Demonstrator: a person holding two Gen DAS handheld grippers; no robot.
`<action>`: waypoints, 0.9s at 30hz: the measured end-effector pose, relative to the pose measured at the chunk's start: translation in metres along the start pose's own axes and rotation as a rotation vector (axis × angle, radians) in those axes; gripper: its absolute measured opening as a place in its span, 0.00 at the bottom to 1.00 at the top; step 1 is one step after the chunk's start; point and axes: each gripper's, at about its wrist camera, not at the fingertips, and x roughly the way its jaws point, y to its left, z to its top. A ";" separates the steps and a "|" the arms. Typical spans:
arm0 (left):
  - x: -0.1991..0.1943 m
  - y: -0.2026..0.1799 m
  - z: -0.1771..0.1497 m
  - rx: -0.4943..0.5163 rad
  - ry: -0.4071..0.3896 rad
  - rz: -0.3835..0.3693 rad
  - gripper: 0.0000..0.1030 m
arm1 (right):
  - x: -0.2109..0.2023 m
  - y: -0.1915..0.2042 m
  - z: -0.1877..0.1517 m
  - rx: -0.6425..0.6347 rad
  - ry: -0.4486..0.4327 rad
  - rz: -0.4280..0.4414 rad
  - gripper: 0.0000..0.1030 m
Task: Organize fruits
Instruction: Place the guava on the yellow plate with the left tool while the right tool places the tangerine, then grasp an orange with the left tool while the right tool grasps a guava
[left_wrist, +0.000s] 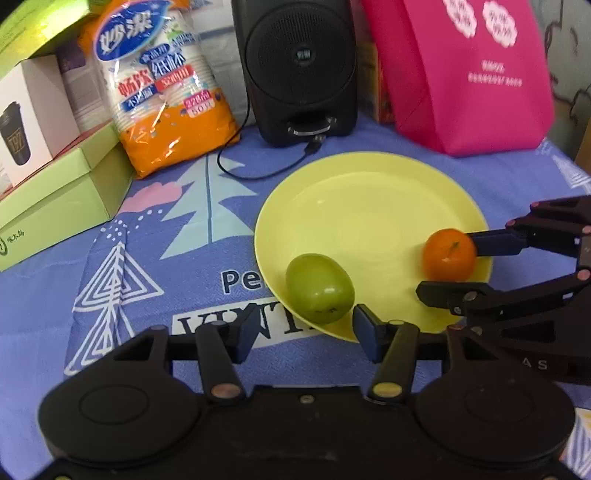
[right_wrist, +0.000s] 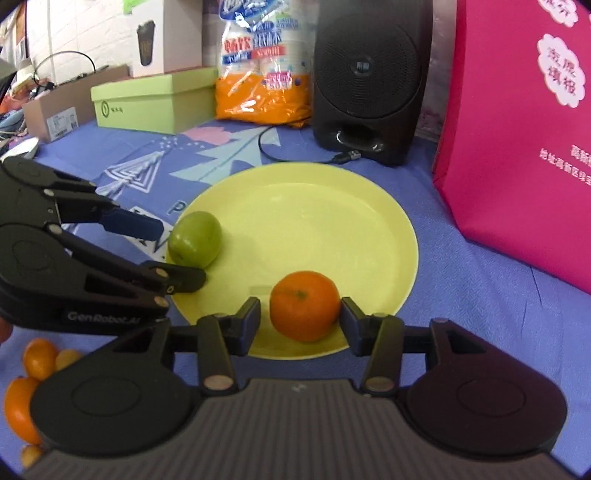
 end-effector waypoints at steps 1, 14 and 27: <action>-0.007 0.003 -0.002 -0.012 -0.016 -0.012 0.56 | -0.006 0.001 -0.002 0.003 -0.019 -0.007 0.49; -0.146 0.014 -0.074 -0.043 -0.250 0.003 0.83 | -0.147 0.021 -0.063 -0.004 -0.251 0.007 0.73; -0.164 -0.021 -0.151 -0.089 -0.225 -0.006 0.93 | -0.178 0.067 -0.129 -0.024 -0.187 0.106 0.80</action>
